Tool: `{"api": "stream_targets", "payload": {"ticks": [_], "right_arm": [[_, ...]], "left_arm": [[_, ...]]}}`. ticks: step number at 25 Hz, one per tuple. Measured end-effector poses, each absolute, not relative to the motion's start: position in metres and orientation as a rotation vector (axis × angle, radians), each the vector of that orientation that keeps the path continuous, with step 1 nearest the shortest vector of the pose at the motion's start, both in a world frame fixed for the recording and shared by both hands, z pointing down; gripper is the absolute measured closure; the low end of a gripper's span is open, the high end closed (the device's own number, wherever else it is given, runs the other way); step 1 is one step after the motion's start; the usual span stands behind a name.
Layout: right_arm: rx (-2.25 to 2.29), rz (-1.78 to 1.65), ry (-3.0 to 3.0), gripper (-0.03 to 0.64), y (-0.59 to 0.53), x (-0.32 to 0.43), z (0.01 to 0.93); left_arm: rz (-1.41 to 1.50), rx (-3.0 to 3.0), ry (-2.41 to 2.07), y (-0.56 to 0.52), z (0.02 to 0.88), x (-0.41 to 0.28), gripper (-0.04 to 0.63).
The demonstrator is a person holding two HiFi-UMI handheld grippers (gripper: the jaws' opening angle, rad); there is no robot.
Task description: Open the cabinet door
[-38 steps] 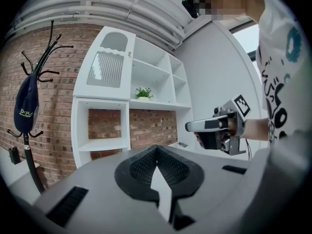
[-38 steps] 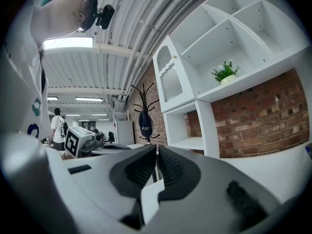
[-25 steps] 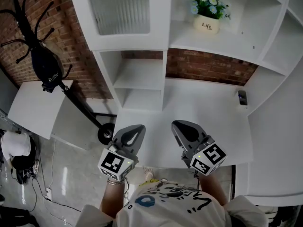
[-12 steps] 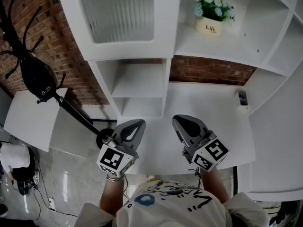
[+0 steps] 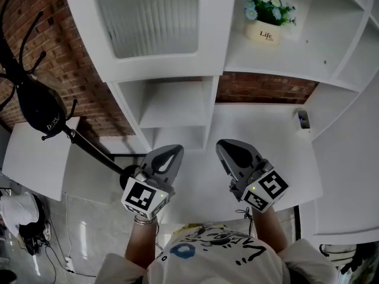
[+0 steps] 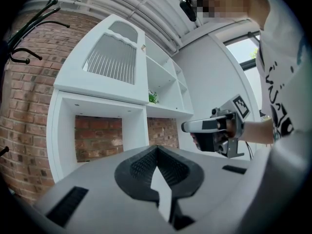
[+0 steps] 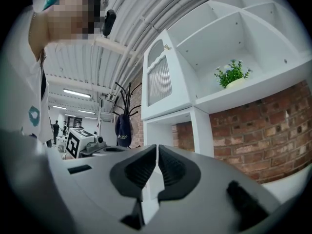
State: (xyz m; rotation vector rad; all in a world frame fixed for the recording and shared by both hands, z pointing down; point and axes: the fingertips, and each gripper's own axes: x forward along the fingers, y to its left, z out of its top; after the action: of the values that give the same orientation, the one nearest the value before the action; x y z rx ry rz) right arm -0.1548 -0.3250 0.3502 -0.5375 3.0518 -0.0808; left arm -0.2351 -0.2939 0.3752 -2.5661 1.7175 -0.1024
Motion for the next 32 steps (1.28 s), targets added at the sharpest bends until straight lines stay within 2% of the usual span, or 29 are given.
{"api": "stream_targets", "payload": {"ticks": [29, 31, 32], "right_arm": [[-0.625, 0.28, 2.912, 0.586, -0.423, -0.168, 0.226], [-0.626, 0.258, 2.92, 0.584, -0.431, -0.175, 0.22], [-0.62, 0.256, 2.922, 0.563, -0.434, -0.177, 0.217]], "left_arm": [[-0.122, -2.398, 1.738, -0.347, 0.307, -0.227, 0.581], [-0.115, -2.391, 1.752, -0.348, 0.305, -0.229, 0.581], [-0.114, -2.392, 1.756, -0.349, 0.305, -0.229, 0.581]]}}
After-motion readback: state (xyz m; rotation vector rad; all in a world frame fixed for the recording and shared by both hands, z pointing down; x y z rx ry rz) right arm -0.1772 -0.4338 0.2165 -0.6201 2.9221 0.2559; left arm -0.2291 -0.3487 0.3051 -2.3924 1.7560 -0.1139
